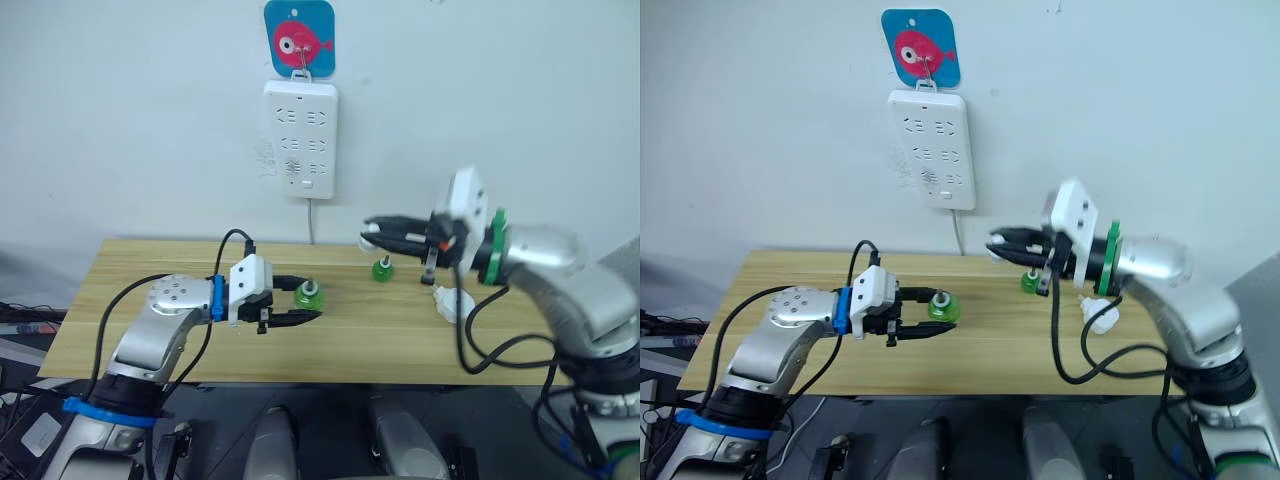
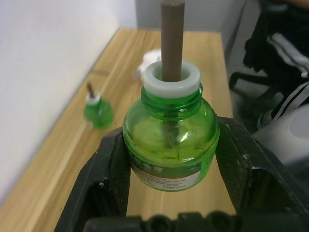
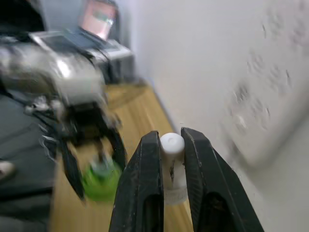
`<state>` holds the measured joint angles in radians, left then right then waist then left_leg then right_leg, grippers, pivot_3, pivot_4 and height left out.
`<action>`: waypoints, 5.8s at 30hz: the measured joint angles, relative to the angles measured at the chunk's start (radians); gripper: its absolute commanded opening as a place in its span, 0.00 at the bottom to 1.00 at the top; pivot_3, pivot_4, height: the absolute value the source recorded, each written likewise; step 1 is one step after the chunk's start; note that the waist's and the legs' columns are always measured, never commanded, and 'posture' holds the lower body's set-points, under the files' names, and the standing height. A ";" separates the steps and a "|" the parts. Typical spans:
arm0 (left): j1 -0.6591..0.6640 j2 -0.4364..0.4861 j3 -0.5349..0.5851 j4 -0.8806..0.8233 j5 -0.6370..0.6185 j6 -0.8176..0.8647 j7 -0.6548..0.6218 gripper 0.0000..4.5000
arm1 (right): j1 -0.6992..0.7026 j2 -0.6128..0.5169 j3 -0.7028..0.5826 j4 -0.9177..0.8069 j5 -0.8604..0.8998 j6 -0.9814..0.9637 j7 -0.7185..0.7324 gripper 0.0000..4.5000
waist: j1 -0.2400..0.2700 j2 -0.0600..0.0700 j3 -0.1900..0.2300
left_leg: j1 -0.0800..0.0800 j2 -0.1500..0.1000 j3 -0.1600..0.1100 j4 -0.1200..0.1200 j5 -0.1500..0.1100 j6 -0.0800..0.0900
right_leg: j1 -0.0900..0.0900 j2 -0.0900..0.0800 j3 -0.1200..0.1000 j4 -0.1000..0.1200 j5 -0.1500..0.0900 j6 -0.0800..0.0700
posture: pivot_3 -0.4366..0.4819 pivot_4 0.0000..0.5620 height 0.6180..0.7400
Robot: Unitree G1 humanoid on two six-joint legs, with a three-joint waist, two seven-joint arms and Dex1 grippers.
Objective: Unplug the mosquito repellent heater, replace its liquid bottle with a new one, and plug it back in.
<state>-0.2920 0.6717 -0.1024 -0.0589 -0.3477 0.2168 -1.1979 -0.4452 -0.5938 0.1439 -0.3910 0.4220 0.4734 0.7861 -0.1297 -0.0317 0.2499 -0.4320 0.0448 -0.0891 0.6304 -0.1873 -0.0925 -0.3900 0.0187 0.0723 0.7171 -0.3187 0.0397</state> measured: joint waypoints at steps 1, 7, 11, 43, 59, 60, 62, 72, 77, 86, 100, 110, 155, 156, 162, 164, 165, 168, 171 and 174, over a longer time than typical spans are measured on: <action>0.016 0.010 0.009 -0.014 0.000 0.002 0.007 0.51 | 0.059 0.025 0.030 0.055 -0.066 -0.070 -0.023 0.06 | 0.000 0.000 0.000 | 0.000 0.000 0.001 -0.001 0.000 0.000 | -0.001 -0.001 0.000 -0.001 0.000 0.000 | 0.35 0.35 0.87; 0.104 0.058 0.032 -0.118 -0.011 0.041 0.012 0.51 | 0.189 0.164 0.085 0.376 -0.282 -0.426 -0.127 0.06 | 0.006 0.002 0.001 | 0.001 0.000 0.002 -0.003 0.000 0.000 | -0.001 -0.001 0.001 0.000 0.000 0.000 | 0.41 0.39 0.87; 0.143 0.093 0.054 -0.170 -0.031 0.074 0.012 0.51 | 0.167 0.266 0.092 0.660 -0.347 -0.590 -0.173 0.06 | 0.020 0.002 0.002 | 0.004 0.001 0.002 -0.003 0.000 0.000 | 0.001 0.000 0.001 0.000 0.000 -0.001 | 0.44 0.42 0.87; -0.187 -0.066 -0.067 -0.040 -0.069 0.117 -0.078 0.51 | 0.030 -0.024 0.025 -0.055 0.088 0.148 0.099 1.00 | 0.028 0.011 0.009 | 0.003 0.000 0.002 -0.002 0.000 0.000 | 0.001 0.001 0.001 -0.001 -0.001 0.001 | 0.26 0.36 0.87; -0.307 -0.129 -0.106 0.070 -0.053 0.106 -0.120 0.51 | -0.065 0.051 0.040 -0.054 0.103 0.192 0.042 0.87 | -0.012 0.010 0.008 | 0.001 -0.001 0.001 -0.002 0.000 0.000 | 0.000 -0.001 0.000 -0.001 0.000 0.000 | 0.26 0.29 0.87; -0.307 -0.129 -0.106 0.069 -0.053 0.107 -0.119 0.51 | -0.067 0.054 0.042 -0.051 0.099 0.186 0.042 0.80 | -0.012 0.010 0.008 | 0.001 -0.001 0.001 -0.002 0.000 0.000 | 0.000 -0.001 0.000 -0.001 0.000 0.000 | 0.26 0.29 0.87; -0.307 -0.129 -0.106 0.066 -0.054 0.108 -0.117 0.51 | -0.070 0.056 0.048 -0.036 0.078 0.168 0.043 0.64 | -0.012 0.010 0.008 | 0.001 -0.001 0.001 -0.002 0.000 0.000 | 0.000 -0.001 0.000 -0.001 0.000 0.000 | 0.26 0.28 0.87; -0.307 -0.129 -0.104 0.065 -0.053 0.117 -0.100 0.51 | -0.070 0.053 0.072 -0.029 0.068 0.146 0.067 0.18 | -0.012 0.010 0.007 | 0.001 -0.001 0.001 -0.002 0.000 0.000 | 0.000 -0.001 0.000 -0.001 0.000 -0.001 | 0.26 0.28 0.87; -0.307 -0.140 -0.097 0.066 -0.045 0.105 -0.078 0.51 | -0.078 0.053 0.067 -0.023 0.068 0.146 0.067 0.18 | -0.012 0.010 0.007 | 0.001 -0.001 0.001 -0.001 0.000 0.000 | 0.001 -0.001 0.000 -0.001 0.000 -0.001 | 0.26 0.27 0.87; -0.312 -0.179 -0.062 0.076 -0.052 0.104 -0.043 0.79 | -0.086 0.053 0.032 -0.013 0.077 0.148 0.078 0.18 | -0.013 0.009 0.006 | 0.001 -0.001 0.000 -0.001 0.000 0.000 | 0.001 -0.001 -0.001 0.000 0.000 -0.001 | 0.25 0.27 0.87; -0.287 -0.198 0.137 0.039 -0.467 0.731 0.094 0.94 | -0.074 0.235 -0.366 0.003 0.678 0.506 -0.315 0.18 | -0.023 0.009 0.006 | 0.000 -0.002 -0.002 0.000 0.000 0.000 | 0.001 -0.002 -0.002 0.002 0.000 0.000 | 0.23 0.29 0.87; -0.311 -0.422 0.345 0.002 -0.799 0.941 0.511 0.94 | 0.000 0.377 -0.436 0.015 1.113 0.445 -0.798 0.18 | -0.037 0.010 0.003 | 0.000 -0.002 -0.002 0.000 0.000 0.000 | 0.001 -0.001 -0.002 0.002 0.000 0.000 | 0.24 0.29 0.87; -0.322 -0.512 0.349 0.031 -1.057 0.883 0.774 0.62 | 0.013 0.324 -0.265 -0.020 1.329 0.233 -0.983 0.18 | -0.034 0.010 0.002 | 0.000 -0.002 -0.001 -0.001 0.000 0.000 | 0.001 -0.001 -0.001 0.001 0.000 0.000 | 0.24 0.29 0.87; -0.323 -0.512 0.347 0.031 -1.058 0.883 0.771 0.55 | 0.017 0.322 -0.264 -0.020 1.329 0.232 -0.983 0.18 | -0.034 0.010 0.002 | 0.000 -0.002 -0.001 -0.001 0.000 0.000 | 0.001 -0.001 -0.001 0.001 0.000 0.000 | 0.24 0.29 0.87; -0.322 -0.512 0.345 0.031 -1.055 0.882 0.770 0.50 | 0.023 0.321 -0.259 -0.021 1.331 0.223 -0.983 0.18 | -0.034 0.010 0.002 | 0.000 -0.002 -0.001 -0.001 0.000 0.000 | 0.001 -0.001 -0.001 0.001 0.000 0.000 | 0.24 0.29 0.87; -0.322 -0.512 0.344 0.031 -1.055 0.882 0.769 0.50 | 0.024 0.316 -0.256 -0.021 1.339 0.221 -0.983 0.18 | -0.034 0.010 0.002 | 0.000 -0.002 -0.001 -0.001 0.000 0.000 | 0.001 -0.001 -0.001 0.001 0.000 0.000 | 0.24 0.30 0.87; -0.322 -0.512 0.344 0.031 -1.055 0.882 0.768 0.50 | 0.025 0.313 -0.255 -0.021 1.343 0.221 -0.984 0.18 | -0.034 0.010 0.002 | 0.000 -0.002 -0.001 -0.001 0.000 0.000 | 0.001 -0.001 -0.001 0.001 0.000 0.000 | 0.24 0.30 0.87; -0.316 -0.511 0.338 0.031 -1.056 0.885 0.763 0.50 | 0.034 0.290 -0.251 -0.021 1.372 0.222 -0.983 0.34 | -0.034 0.010 0.002 | 0.000 -0.002 -0.001 -0.001 0.000 0.000 | 0.001 -0.001 -0.001 0.001 0.000 0.000 | 0.24 0.30 0.87; -0.307 -0.495 0.347 0.031 -1.059 0.883 0.764 0.50 | 0.052 0.253 -0.249 -0.021 1.405 0.237 -0.974 0.56 | -0.034 0.010 0.002 | 0.000 -0.002 -0.001 -0.001 0.000 0.000 | 0.001 -0.001 -0.001 0.001 0.000 0.000 | 0.24 0.30 0.87; -0.299 -0.479 0.352 0.029 -1.065 0.883 0.768 0.50 | 0.076 0.212 -0.267 -0.018 1.407 0.238 -0.964 0.79 | -0.031 0.010 0.002 | 0.000 -0.002 -0.001 -0.001 0.000 0.000 | 0.001 -0.001 0.000 0.001 0.000 0.000 | 0.25 0.31 0.87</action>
<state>-0.5908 0.1923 0.2500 -0.0303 -1.4128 1.0998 -0.4301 -0.3695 -0.3821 -0.1235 -0.4094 1.8291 0.7112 -0.1778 -0.1612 -0.0221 0.2515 -0.4320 0.0425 -0.0899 0.6295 -0.1873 -0.0924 -0.3892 0.0179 0.0720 0.7178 -0.3189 0.0401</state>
